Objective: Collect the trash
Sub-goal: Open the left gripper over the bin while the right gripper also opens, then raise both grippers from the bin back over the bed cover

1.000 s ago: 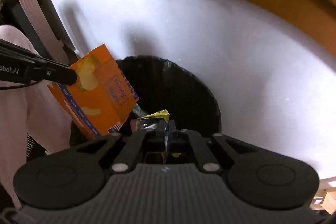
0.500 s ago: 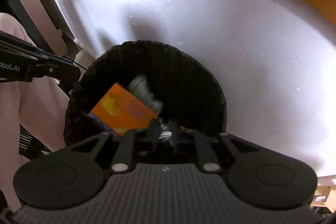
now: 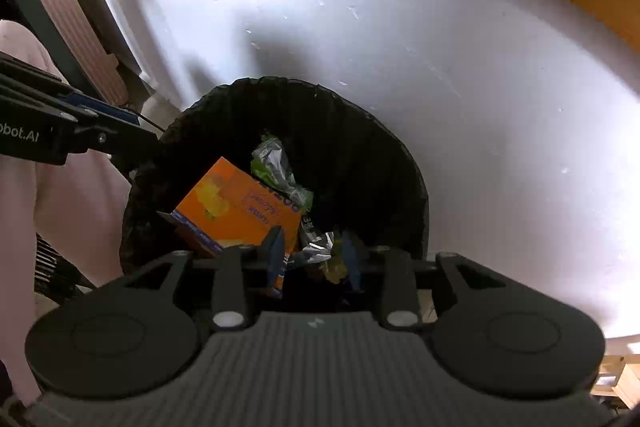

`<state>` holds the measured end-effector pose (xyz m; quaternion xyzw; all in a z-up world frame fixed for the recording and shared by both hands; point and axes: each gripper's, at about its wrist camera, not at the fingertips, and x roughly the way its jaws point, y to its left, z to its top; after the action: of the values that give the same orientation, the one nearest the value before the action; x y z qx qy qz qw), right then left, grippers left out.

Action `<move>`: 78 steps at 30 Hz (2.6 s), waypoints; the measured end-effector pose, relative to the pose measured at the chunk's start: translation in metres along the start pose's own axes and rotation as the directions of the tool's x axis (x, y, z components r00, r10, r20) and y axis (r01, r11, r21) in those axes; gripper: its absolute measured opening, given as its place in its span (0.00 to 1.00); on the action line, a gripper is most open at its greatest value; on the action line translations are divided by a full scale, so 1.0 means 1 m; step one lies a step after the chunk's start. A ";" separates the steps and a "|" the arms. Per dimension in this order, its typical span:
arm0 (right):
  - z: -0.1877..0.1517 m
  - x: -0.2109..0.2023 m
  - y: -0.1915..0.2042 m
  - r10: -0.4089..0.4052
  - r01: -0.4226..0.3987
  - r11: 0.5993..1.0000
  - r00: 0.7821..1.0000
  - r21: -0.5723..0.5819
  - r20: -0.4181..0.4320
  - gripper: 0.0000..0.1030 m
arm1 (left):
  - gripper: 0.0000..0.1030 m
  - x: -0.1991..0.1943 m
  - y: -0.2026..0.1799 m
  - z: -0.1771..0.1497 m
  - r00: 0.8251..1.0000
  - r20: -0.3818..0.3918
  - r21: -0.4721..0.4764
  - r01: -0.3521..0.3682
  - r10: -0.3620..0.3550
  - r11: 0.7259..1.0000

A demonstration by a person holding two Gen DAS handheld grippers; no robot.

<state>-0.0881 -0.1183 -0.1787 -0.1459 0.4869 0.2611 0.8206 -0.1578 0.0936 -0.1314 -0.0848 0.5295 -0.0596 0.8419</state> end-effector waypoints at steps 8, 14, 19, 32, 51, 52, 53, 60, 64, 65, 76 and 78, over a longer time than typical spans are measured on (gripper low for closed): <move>0.003 -0.011 0.001 -0.012 0.012 1.000 1.000 -0.003 0.020 0.57 | 0.25 -0.007 -0.003 0.001 1.000 0.015 0.011 0.001 -0.001 1.000; 0.010 -0.027 0.001 -0.031 0.032 0.999 0.999 -0.013 0.041 0.63 | 0.26 -0.023 -0.008 0.005 0.999 0.051 0.029 0.002 -0.003 1.000; 0.016 -0.047 0.001 -0.055 0.057 0.998 0.994 -0.023 0.091 0.67 | 0.29 -0.040 -0.008 0.011 0.995 0.101 0.026 0.003 -0.005 1.000; 0.036 -0.116 -0.004 -0.086 0.094 0.995 0.962 -0.021 0.258 0.80 | 0.31 -0.103 -0.040 0.030 0.967 0.243 0.137 0.045 -0.078 0.990; 0.064 -0.196 -0.033 -0.152 0.159 0.987 0.881 0.021 0.448 1.00 | 0.39 -0.178 -0.073 0.077 0.893 0.429 0.196 0.056 -0.137 0.979; 0.066 -0.198 -0.036 -0.156 0.163 0.986 0.878 0.024 0.453 1.00 | 0.39 -0.178 -0.072 0.081 0.891 0.432 0.194 0.059 -0.140 0.979; 0.068 -0.199 -0.038 -0.162 0.168 0.985 0.874 0.027 0.457 1.00 | 0.39 -0.178 -0.071 0.085 0.889 0.435 0.192 0.064 -0.143 0.979; 0.091 -0.198 -0.058 -0.197 0.198 0.979 0.857 0.049 0.476 1.00 | 0.41 -0.171 -0.071 0.125 0.871 0.475 0.178 0.047 -0.128 0.983; 0.106 -0.194 -0.073 -0.217 0.209 0.975 0.853 0.070 0.475 1.00 | 0.43 -0.166 -0.070 0.153 0.858 0.502 0.166 0.032 -0.112 0.986; 0.110 -0.192 -0.077 -0.222 0.212 0.974 0.852 0.074 0.474 1.00 | 0.43 -0.165 -0.069 0.160 0.854 0.508 0.165 0.029 -0.110 0.986; 0.151 -0.168 -0.123 -0.281 0.268 0.959 0.845 0.095 0.456 1.00 | 0.44 -0.125 -0.071 0.247 0.849 0.523 0.153 -0.005 -0.077 0.988; 0.160 -0.164 -0.132 -0.286 0.272 0.957 0.841 0.097 0.459 1.00 | 0.44 -0.114 -0.072 0.260 0.854 0.514 0.160 -0.005 -0.079 0.987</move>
<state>0.0388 -0.1945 0.0399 -0.1363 0.2516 0.1595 0.9448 0.0268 0.0656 0.0939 -0.0419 0.2752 -0.0921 0.9560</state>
